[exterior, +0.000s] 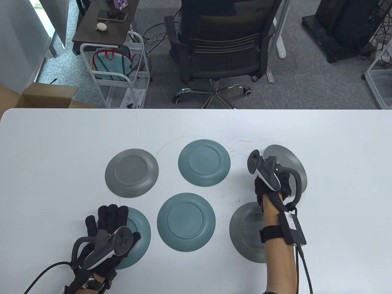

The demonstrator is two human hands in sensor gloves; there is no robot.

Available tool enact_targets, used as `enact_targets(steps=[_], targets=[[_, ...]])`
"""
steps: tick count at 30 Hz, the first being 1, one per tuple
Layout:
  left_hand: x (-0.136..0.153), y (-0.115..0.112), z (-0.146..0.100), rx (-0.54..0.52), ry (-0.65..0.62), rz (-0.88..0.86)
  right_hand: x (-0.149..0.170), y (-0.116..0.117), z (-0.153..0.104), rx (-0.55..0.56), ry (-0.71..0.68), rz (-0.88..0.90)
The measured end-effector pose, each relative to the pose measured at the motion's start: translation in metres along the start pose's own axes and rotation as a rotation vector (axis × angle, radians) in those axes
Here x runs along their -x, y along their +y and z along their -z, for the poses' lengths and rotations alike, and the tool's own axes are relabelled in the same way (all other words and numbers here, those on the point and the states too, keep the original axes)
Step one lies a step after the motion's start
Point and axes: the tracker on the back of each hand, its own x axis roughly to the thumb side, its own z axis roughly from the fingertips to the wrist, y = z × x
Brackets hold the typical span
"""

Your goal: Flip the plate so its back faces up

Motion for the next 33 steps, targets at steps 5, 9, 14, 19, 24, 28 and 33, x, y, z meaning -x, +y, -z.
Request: enact_targets(steps=[5, 9, 14, 19, 24, 28, 33], targets=[[0.000, 0.000, 0.000, -0.003, 0.000, -0.001, 0.012, -0.018, -0.004, 0.007, 0.000, 0.132], [0.000, 0.000, 0.000, -0.005, -0.001, -0.003, 0.024, -0.029, -0.007, 0.008, 0.012, 0.249], [0.000, 0.000, -0.001, -0.008, 0.000, 0.000, 0.043, -0.040, -0.009, 0.021, 0.038, 0.428], [0.000, 0.000, -0.001, -0.010, -0.001, -0.001, 0.068, -0.045, -0.010, 0.032, 0.090, 0.601], [0.000, 0.000, -0.001, -0.009, -0.001, -0.001, 0.091, -0.042, -0.011, 0.016, 0.131, 0.781], [0.000, 0.000, -0.001, -0.010, 0.001, -0.001, 0.112, -0.035, -0.010, 0.005, 0.185, 0.938], [0.000, 0.000, -0.001, -0.009, 0.002, 0.000, 0.131, -0.022, -0.011, -0.026, 0.232, 1.091]])
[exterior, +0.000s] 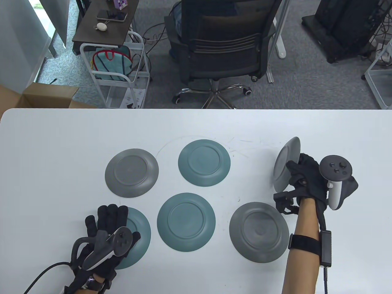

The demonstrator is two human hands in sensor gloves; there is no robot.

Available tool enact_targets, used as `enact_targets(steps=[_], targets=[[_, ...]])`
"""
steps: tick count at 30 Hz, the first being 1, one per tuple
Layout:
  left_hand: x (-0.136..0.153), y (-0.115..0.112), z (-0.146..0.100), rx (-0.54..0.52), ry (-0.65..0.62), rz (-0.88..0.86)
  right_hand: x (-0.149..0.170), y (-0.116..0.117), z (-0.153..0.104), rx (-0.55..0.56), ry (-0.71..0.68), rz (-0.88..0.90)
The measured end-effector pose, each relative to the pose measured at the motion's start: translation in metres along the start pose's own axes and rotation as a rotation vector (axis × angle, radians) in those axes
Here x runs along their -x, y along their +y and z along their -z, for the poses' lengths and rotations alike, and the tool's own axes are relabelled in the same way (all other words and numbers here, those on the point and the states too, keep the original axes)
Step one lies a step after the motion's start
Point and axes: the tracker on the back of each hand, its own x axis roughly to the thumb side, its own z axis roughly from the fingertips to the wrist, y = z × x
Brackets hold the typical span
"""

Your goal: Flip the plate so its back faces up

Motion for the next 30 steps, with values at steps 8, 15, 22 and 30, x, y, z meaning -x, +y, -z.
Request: enact_targets(steps=[8, 15, 22, 30], targets=[[0.000, 0.000, 0.000, 0.006, 0.004, 0.003, 0.025, -0.003, 0.005, 0.046, 0.074, 0.062], [0.000, 0.000, 0.001, 0.010, 0.006, 0.004, 0.049, 0.005, 0.012, 0.041, 0.170, 0.050], [0.000, 0.000, 0.001, 0.013, 0.006, 0.004, 0.074, 0.013, 0.017, 0.011, 0.260, 0.030], [0.000, 0.000, 0.002, 0.020, 0.008, 0.006, 0.095, 0.019, 0.020, 0.001, 0.335, -0.027]])
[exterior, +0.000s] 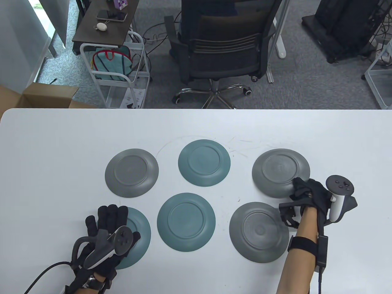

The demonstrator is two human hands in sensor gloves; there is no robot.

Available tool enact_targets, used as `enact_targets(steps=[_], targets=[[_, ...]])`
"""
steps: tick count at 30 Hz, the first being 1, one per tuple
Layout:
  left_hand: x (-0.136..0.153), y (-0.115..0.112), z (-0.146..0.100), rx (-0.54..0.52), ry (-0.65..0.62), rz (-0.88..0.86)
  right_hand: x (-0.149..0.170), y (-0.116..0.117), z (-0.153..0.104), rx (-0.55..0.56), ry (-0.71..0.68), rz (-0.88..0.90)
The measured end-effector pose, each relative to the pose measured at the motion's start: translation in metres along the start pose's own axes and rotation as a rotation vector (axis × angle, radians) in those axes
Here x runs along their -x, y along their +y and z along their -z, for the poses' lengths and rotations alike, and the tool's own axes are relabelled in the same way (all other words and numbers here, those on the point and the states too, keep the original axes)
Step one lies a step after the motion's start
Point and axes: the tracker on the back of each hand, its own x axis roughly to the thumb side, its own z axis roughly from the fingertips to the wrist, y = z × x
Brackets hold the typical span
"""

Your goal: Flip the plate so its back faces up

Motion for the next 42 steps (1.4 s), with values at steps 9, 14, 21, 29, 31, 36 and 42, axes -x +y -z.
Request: enact_targets(steps=[9, 14, 21, 29, 31, 36, 42], targets=[[-0.001, 0.000, 0.001, 0.005, 0.000, 0.002, 0.006, 0.005, 0.004, 0.004, 0.042, -0.075], [0.000, 0.000, 0.001, 0.006, 0.001, 0.001, 0.006, 0.006, 0.005, 0.022, 0.044, -0.106], [0.000, 0.000, 0.001, 0.005, 0.001, 0.001, 0.002, 0.007, 0.002, 0.046, 0.040, -0.174], [0.000, 0.000, 0.001, 0.005, 0.000, 0.000, -0.006, 0.011, -0.002, 0.101, 0.002, -0.325], [0.000, 0.000, 0.001, 0.005, -0.001, -0.001, -0.008, 0.012, -0.003, 0.108, 0.002, -0.337], [0.000, 0.000, 0.001, 0.005, -0.002, 0.000, -0.011, 0.014, -0.005, 0.131, -0.004, -0.406], [0.000, 0.000, 0.001, 0.004, -0.001, 0.002, -0.011, 0.014, -0.004, 0.115, -0.016, -0.420]])
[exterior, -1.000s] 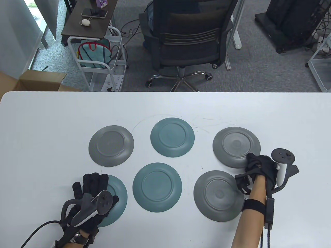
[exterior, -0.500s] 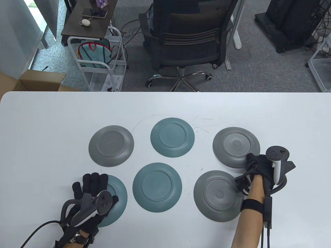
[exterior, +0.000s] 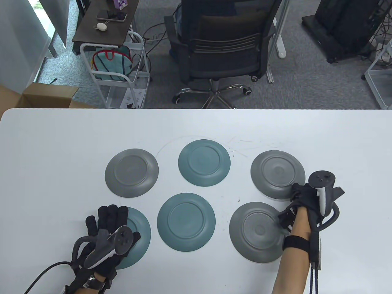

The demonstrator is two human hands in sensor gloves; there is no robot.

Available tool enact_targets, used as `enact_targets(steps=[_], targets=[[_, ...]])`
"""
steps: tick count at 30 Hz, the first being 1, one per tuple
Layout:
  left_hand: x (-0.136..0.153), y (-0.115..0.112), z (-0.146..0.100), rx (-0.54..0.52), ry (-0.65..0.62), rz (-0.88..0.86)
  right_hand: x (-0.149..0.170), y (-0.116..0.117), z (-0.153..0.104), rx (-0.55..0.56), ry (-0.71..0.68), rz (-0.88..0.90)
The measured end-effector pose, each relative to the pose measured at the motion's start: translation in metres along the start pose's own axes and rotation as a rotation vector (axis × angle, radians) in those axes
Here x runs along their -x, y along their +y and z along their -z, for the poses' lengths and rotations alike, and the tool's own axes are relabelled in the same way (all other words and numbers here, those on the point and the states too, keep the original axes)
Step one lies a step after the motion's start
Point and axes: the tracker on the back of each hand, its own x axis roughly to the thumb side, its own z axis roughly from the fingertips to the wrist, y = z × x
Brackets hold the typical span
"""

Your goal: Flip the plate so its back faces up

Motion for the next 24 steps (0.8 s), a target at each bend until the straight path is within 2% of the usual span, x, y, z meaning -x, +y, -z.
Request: enact_targets(steps=[6, 11, 18, 24], targets=[[-0.001, 0.000, 0.000, 0.001, -0.003, -0.002, -0.001, -0.007, -0.005, 0.008, -0.050, -0.003], [-0.001, 0.000, -0.002, -0.007, -0.010, -0.003, -0.012, -0.018, -0.025, 0.044, -0.196, -0.086], [-0.007, 0.000, -0.005, -0.015, -0.029, 0.006, -0.030, -0.020, -0.075, 0.061, -0.444, -0.229], [-0.013, -0.001, -0.007, -0.020, -0.049, 0.025, -0.036, -0.002, -0.136, 0.014, -0.658, -0.324]])
